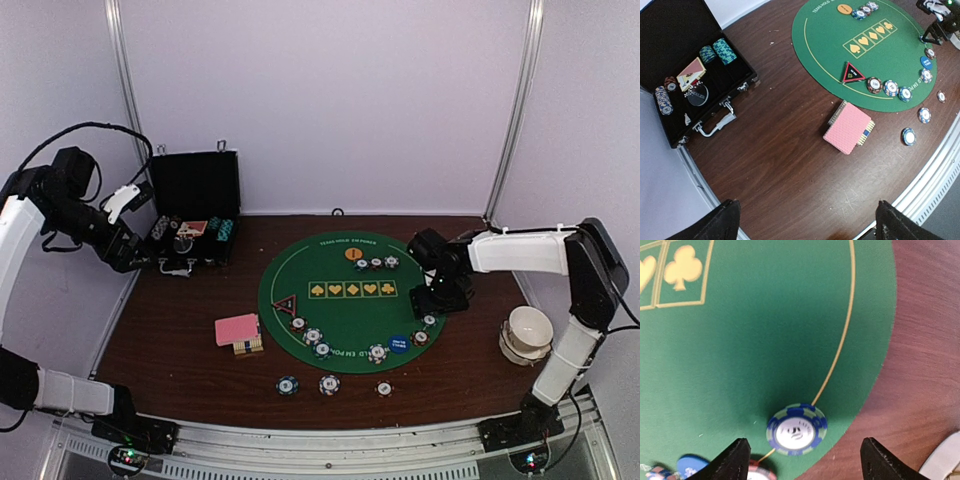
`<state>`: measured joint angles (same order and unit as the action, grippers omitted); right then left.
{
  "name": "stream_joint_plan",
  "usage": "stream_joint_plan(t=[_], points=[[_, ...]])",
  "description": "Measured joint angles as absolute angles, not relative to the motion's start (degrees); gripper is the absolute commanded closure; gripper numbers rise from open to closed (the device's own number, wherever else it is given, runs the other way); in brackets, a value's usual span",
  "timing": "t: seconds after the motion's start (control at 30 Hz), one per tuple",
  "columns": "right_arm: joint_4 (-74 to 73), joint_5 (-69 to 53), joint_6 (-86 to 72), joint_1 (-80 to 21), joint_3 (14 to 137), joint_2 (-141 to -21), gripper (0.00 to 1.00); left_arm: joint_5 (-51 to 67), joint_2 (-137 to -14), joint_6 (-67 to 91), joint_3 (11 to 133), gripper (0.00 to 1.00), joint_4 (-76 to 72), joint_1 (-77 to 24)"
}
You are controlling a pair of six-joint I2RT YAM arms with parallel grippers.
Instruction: Distribute texas hold em gaming equipment
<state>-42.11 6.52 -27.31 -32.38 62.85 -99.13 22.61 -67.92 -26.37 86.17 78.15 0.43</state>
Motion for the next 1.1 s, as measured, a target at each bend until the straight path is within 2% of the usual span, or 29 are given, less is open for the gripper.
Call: stream_joint_plan(t=[0.17,0.3,0.57,0.8,1.1], points=[[-44.97,7.29,-27.49,-34.28,68.38,-94.39,0.11,23.88,-68.51,-27.55,83.74,0.02,78.06,0.40],[-45.41,7.53,-28.05,-38.28,74.43,-93.01,0.01,24.21,-70.15,-28.01,81.30,0.02,77.38,-0.82],[-44.47,4.49,-30.65,-46.39,82.50,-93.69,0.01,22.81,-72.73,-31.27,72.71,0.03,73.23,-9.89],[-41.50,1.21,-34.37,-47.99,83.20,-94.96,0.00,19.31,-79.05,-34.83,67.11,0.02,67.83,-17.91],[-40.88,1.10,-36.49,-50.04,82.85,-94.96,0.01,18.39,-87.09,-36.60,65.93,0.02,61.87,-20.64]])
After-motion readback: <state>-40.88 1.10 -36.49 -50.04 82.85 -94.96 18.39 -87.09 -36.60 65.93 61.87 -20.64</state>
